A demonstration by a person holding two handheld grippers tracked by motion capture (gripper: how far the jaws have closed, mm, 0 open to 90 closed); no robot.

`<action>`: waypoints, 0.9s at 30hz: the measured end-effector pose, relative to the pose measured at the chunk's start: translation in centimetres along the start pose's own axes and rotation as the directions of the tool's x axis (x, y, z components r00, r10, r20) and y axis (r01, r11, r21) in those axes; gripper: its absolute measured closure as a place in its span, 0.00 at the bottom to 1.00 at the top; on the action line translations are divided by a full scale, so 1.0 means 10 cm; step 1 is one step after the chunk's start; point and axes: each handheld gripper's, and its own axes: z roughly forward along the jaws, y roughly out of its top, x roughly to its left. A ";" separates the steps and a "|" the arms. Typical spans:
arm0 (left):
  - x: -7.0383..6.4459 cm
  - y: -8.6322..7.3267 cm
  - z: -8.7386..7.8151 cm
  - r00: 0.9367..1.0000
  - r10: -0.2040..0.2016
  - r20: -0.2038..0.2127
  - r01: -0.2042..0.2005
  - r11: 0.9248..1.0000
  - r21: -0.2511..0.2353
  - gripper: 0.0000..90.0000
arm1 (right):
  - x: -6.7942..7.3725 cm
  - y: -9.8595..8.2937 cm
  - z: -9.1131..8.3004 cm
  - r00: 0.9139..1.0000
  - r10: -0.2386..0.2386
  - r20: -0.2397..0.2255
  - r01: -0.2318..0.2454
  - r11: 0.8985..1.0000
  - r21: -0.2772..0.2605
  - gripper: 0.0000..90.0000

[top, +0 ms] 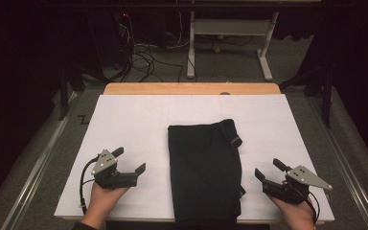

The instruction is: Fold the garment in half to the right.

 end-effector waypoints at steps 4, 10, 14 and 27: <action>0.01 -0.01 0.00 1.000 -0.003 0.001 0.003 1.000 -0.001 0.00 | 0.02 0.03 0.01 1.000 0.007 -0.010 -0.007 1.000 -0.019 0.16; 0.01 0.00 -0.03 1.000 -0.005 0.000 0.005 1.000 -0.018 0.00 | 0.05 0.08 -0.03 1.000 0.013 -0.017 -0.014 0.999 -0.048 0.00; 0.02 0.01 -0.05 1.000 -0.009 -0.001 0.009 1.000 -0.028 0.00 | 0.05 0.09 -0.08 1.000 0.006 -0.025 -0.008 0.997 -0.074 0.00; 0.05 0.00 -0.05 1.000 -0.013 0.000 0.013 0.999 -0.033 0.00 | 0.00 0.06 -0.09 1.000 -0.003 -0.005 0.003 0.997 -0.075 0.00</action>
